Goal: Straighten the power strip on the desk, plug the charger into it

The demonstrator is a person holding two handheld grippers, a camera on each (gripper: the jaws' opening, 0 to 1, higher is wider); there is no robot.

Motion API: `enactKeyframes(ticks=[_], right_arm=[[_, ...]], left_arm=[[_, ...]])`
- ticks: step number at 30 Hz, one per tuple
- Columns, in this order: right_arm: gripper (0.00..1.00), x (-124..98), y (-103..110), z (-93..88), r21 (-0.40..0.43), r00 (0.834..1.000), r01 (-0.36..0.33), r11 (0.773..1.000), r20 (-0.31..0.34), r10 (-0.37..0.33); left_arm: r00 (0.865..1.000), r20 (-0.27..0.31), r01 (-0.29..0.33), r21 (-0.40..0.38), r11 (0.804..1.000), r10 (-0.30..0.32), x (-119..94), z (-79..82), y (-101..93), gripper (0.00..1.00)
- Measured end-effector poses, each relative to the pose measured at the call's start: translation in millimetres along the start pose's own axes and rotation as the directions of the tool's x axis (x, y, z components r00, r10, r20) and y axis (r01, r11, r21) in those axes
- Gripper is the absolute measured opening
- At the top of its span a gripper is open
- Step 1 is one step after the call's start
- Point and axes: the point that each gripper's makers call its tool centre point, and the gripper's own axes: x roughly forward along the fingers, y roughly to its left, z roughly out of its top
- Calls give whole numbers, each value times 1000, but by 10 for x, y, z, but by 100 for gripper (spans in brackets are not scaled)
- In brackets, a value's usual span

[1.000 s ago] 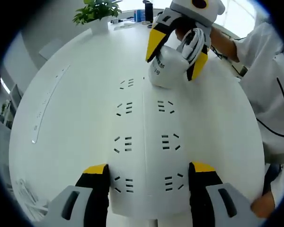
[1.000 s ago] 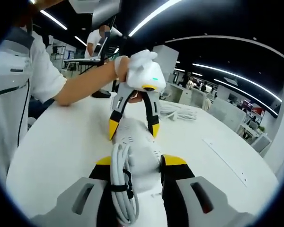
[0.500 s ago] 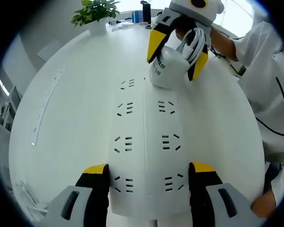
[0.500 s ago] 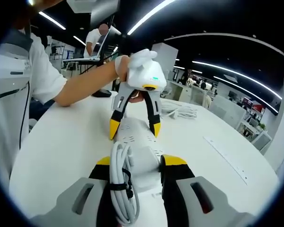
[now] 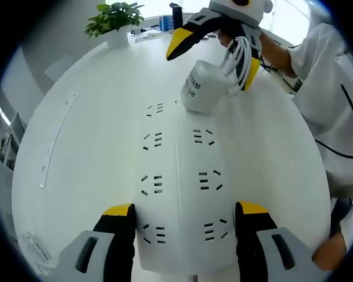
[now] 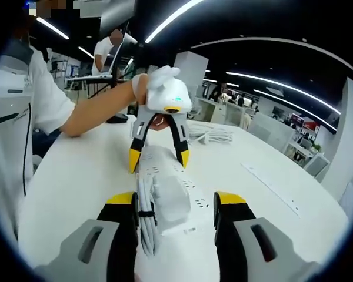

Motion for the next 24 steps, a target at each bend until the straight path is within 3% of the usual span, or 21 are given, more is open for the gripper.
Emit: enactKeyframes(ticks=[3, 7, 9, 14, 19, 20, 24], right_arm=[[53, -36, 37, -2, 28, 1000, 4, 1000, 6, -4], [60, -74, 98, -17, 58, 1000, 5, 998, 20, -6], [62, -97, 115, -44, 74, 1000, 5, 997, 15, -6], [73, -164, 77, -87, 114, 1000, 28, 993, -3, -28], [76, -203, 83, -128, 134, 999, 33, 990, 1, -33], [79, -204, 77, -164, 151, 999, 37, 988, -12, -35], [87, -220, 40, -235, 200, 998, 49, 979, -35, -43]], left_arm=[[998, 66, -5, 4, 1000, 5, -90, 112, -49, 73], [992, 111, -60, 5, 998, 60, -203, 198, -51, 81], [988, 123, -97, -16, 995, 99, -202, 203, -47, 86], [985, 119, -122, -51, 991, 127, -157, 102, -162, 96], [979, 133, -142, -101, 985, 155, -142, 79, -310, 96], [976, 141, -150, -105, 983, 164, -143, 86, -340, 96], [943, 219, -217, -158, 963, 249, -148, 214, -391, 96]])
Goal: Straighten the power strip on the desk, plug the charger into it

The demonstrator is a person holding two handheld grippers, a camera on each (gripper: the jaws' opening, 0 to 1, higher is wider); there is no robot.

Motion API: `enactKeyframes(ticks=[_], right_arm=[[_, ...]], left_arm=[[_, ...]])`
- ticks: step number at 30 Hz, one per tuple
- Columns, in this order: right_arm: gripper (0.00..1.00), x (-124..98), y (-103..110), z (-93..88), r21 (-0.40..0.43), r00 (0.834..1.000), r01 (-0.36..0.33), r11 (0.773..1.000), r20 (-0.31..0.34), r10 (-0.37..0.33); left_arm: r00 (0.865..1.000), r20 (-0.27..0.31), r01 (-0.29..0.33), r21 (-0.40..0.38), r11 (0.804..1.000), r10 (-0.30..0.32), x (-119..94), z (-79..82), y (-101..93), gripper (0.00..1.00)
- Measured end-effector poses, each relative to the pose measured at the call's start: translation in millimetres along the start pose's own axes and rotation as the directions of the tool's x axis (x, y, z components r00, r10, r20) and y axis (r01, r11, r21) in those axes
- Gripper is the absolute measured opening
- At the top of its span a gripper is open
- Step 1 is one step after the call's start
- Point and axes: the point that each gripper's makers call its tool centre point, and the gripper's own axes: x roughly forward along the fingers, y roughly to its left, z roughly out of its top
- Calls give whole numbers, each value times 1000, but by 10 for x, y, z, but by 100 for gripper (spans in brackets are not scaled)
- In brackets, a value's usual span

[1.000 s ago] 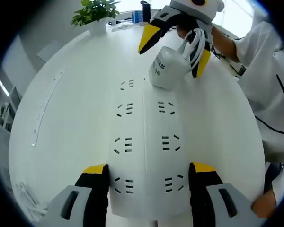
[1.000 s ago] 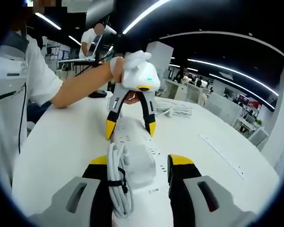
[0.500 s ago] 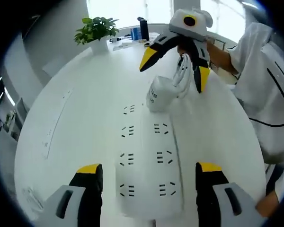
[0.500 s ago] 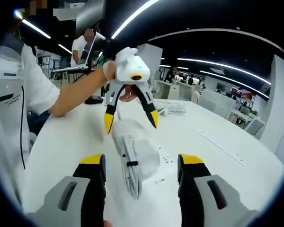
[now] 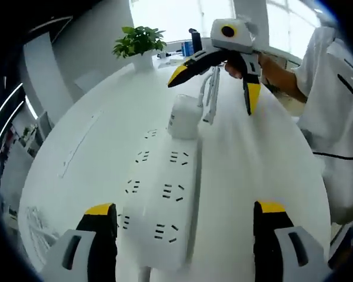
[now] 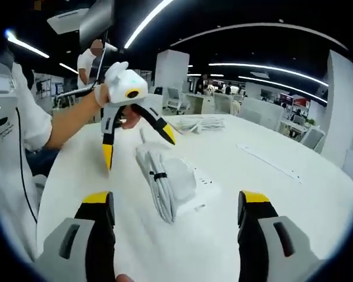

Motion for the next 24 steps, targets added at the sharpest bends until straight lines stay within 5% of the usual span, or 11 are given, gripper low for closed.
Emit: enactKeyframes(ticks=[4, 7, 12, 16, 19, 24], right_arm=[[97, -32, -15, -7, 26, 1000, 16, 1000, -3, -16], [97, -90, 19, -34, 30, 1000, 12, 999, -17, -11], [97, -197, 43, -137, 43, 999, 24, 999, -47, -22], [97, -310, 40, -137, 43, 998, 43, 998, -48, -41], [97, -422, 28, -153, 37, 996, 67, 997, -58, -65], [97, -580, 33, -177, 31, 993, 98, 995, -68, -96]], left_arm=[[994, 57, -94, -31, 995, 96, -75, 50, -12, 96], [977, 150, -139, -107, 985, 154, -132, 160, -59, 96], [909, 352, -135, -260, 956, 224, -223, 444, -299, 96], [894, 363, -153, -302, 941, 262, -302, 463, -509, 96], [873, 395, -115, -402, 909, 285, -363, 466, -652, 96], [865, 377, -138, -454, 880, 330, -472, 359, -792, 96]])
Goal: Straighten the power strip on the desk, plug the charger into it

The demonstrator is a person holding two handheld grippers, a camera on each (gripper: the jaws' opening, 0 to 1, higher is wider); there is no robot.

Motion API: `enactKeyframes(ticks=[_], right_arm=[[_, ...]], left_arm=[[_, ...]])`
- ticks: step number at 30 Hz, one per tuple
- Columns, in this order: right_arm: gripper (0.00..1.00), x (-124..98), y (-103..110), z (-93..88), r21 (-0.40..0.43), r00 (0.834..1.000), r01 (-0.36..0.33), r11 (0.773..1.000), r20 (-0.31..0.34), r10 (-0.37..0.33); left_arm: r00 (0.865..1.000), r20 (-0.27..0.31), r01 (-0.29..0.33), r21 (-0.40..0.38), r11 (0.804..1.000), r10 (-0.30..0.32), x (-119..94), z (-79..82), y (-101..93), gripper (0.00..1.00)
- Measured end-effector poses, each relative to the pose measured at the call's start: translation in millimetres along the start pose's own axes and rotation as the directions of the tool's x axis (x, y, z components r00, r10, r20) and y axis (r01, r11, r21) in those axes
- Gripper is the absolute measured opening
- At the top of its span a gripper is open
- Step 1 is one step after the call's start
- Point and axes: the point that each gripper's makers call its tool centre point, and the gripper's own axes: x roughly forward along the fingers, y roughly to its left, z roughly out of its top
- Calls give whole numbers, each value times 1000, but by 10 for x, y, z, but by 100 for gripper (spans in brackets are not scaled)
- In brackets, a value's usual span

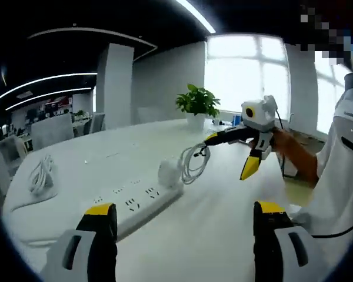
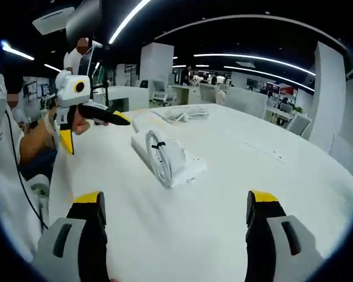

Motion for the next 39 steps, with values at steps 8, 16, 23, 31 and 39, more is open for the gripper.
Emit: enactKeyframes(ticks=[8, 16, 23, 31, 39], right_arm=[[97, -372, -44, -21, -5, 997, 74, 997, 0, -74], [97, -548, -49, -159, 45, 994, 109, 993, 3, -109], [97, -655, 90, -173, 51, 992, 122, 991, 17, -123], [96, -731, 175, -174, 108, 987, 136, 985, 72, -144], [95, -675, 301, -271, 133, 988, 117, 984, 81, -128]], left_arm=[[989, -37, -145, -57, 988, 143, -349, -244, 25, 96], [973, -30, -230, -65, 971, 228, -652, -297, -41, 96], [965, -46, -261, -82, 962, 258, -809, -391, -98, 96], [963, -43, -270, -84, 959, 267, -900, -411, -189, 96], [963, -60, -268, -80, 960, 264, -982, -537, -276, 96]])
